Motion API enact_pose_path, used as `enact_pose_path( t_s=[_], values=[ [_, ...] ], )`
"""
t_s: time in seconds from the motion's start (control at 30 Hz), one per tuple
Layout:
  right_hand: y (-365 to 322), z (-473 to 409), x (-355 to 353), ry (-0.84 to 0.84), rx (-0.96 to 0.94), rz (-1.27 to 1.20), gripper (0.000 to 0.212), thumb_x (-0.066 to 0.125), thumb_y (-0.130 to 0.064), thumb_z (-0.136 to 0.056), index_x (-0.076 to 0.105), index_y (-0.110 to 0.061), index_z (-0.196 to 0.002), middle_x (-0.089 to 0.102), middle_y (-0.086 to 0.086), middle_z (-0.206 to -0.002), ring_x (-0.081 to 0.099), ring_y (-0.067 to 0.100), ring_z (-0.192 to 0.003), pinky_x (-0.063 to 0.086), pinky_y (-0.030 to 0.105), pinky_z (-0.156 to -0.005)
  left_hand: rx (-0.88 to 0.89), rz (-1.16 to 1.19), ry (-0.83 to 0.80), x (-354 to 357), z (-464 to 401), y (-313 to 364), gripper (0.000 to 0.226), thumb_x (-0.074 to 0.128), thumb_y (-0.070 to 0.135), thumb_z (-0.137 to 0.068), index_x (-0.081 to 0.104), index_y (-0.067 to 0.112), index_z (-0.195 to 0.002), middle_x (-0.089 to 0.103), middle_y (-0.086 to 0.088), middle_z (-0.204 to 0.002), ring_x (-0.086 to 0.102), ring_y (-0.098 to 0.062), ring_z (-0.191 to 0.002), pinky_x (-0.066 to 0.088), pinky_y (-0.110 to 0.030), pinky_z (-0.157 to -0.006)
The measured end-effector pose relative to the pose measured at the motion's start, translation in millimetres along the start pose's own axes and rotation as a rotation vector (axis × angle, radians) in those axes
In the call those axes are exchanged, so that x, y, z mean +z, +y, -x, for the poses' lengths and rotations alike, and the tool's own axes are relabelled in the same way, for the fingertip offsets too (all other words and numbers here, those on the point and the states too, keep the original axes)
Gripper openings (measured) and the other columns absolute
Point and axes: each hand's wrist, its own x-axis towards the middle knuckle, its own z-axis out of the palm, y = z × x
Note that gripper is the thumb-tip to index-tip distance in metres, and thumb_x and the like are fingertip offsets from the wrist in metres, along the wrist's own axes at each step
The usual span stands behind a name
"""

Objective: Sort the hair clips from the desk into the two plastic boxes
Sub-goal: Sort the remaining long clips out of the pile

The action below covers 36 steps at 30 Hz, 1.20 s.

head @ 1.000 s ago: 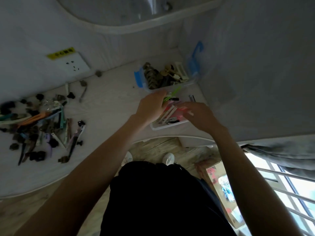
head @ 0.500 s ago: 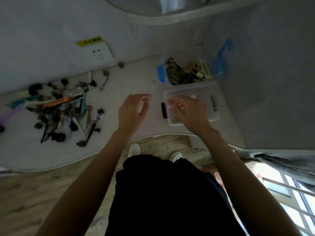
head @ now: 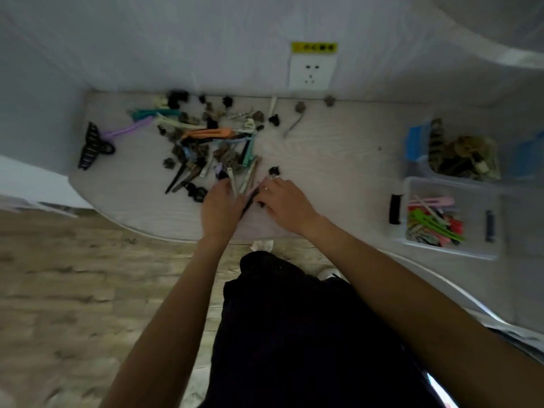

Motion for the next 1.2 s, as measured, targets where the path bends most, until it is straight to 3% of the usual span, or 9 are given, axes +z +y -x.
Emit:
enact_pose_path(
  t_s=[0.1,0.2,0.37,0.53,0.7,0.87,0.93,1.0,1.2],
  values=[
    [3.3,-9.6,2.8,0.033,0.046,0.11,0.024,0.044,-0.01,-0.08,0.065,-0.01,-0.093,0.065,0.016,-0.098,0.062,0.035,-0.084,0.049,0.036,-0.067,0.091,-0.09,-0.018,6.0,-18.8,4.9,0.047,0.052,0.045,-0.09,0.048,0.012,-0.123,0.06,-0.009,-0.117,0.056,-0.027,-0.109,0.047,-0.037,-0.087],
    [14.2,-9.3,3.2,0.075,0.126,0.163,0.032,0.035,-0.018,-0.078,0.064,-0.01,-0.09,0.064,0.013,-0.087,0.06,0.032,-0.077,0.047,0.032,-0.063,0.179,-0.118,-0.068,11.0,-33.1,5.8,0.043,0.054,0.039,-0.09,0.047,0.013,-0.123,0.058,-0.011,-0.114,0.054,-0.029,-0.106,0.047,-0.039,-0.087],
    [40.1,-6.5,-12.9,0.119,0.404,0.189,0.014,0.057,-0.005,-0.077,0.064,-0.004,-0.09,0.061,0.02,-0.091,0.056,0.038,-0.081,0.043,0.042,-0.069,0.252,-0.032,-0.127,12.8,-42.9,11.7,0.025,0.06,0.019,-0.085,0.056,0.016,-0.11,0.06,-0.007,-0.108,0.056,-0.028,-0.101,0.048,-0.04,-0.085],
    [58.2,-2.4,-24.7,0.092,0.53,0.27,0.017,0.056,-0.01,-0.077,0.063,-0.006,-0.092,0.06,0.017,-0.098,0.051,0.036,-0.094,0.037,0.042,-0.079,0.29,-0.024,-0.15,7.2,-47.0,15.0,0.017,0.061,0.023,-0.087,0.062,0.013,-0.101,0.062,-0.008,-0.105,0.06,-0.024,-0.09,0.044,-0.031,-0.076],
    [54.7,-11.1,-23.8,0.107,0.464,0.283,0.014,0.054,-0.011,-0.078,0.064,-0.009,-0.088,0.063,0.015,-0.093,0.053,0.034,-0.091,0.037,0.04,-0.078,0.306,0.031,-0.138,0.2,-47.2,18.2,0.02,0.059,0.024,-0.089,0.063,0.009,-0.101,0.068,-0.011,-0.095,0.062,-0.025,-0.087,0.042,-0.029,-0.07],
    [38.7,-29.8,-27.3,0.325,0.215,0.195,0.016,0.044,-0.015,-0.085,0.059,-0.01,-0.088,0.066,0.008,-0.075,0.061,0.028,-0.077,0.034,0.036,-0.095,0.333,-0.043,-0.114,-9.6,-43.8,13.1,0.028,0.049,0.012,-0.093,0.056,0.007,-0.12,0.067,-0.017,-0.106,0.061,-0.032,-0.095,0.048,-0.039,-0.079],
    [33.3,-39.3,-28.3,0.254,0.132,0.153,0.013,0.049,-0.009,-0.086,0.059,-0.008,-0.095,0.065,0.011,-0.072,0.06,0.03,-0.069,0.041,0.037,-0.086,0.345,-0.054,-0.065,-11.6,-39.8,5.5,0.03,0.049,0.011,-0.092,0.056,0.007,-0.121,0.067,-0.017,-0.105,0.062,-0.033,-0.094,0.048,-0.039,-0.078],
    [30.1,-48.2,-29.0,0.126,0.067,0.109,0.02,0.053,-0.004,-0.085,0.059,-0.003,-0.104,0.063,0.019,-0.083,0.056,0.034,-0.074,0.039,0.035,-0.07,0.33,-0.069,-0.028,-12.7,-32.7,-1.3,0.03,0.046,0.01,-0.093,0.056,0.004,-0.121,0.065,-0.018,-0.11,0.06,-0.034,-0.097,0.047,-0.038,-0.079],
    [25.7,-64.3,-21.8,-0.155,-0.015,0.155,0.032,0.057,-0.008,-0.084,0.053,0.0,-0.115,0.053,0.025,-0.108,0.051,0.038,-0.094,0.038,0.041,-0.073,0.306,-0.198,-0.009,-0.2,-13.9,-6.2,0.027,0.042,0.017,-0.093,0.052,-0.004,-0.106,0.056,-0.025,-0.102,0.057,-0.038,-0.091,0.046,-0.046,-0.075]
  ],
)
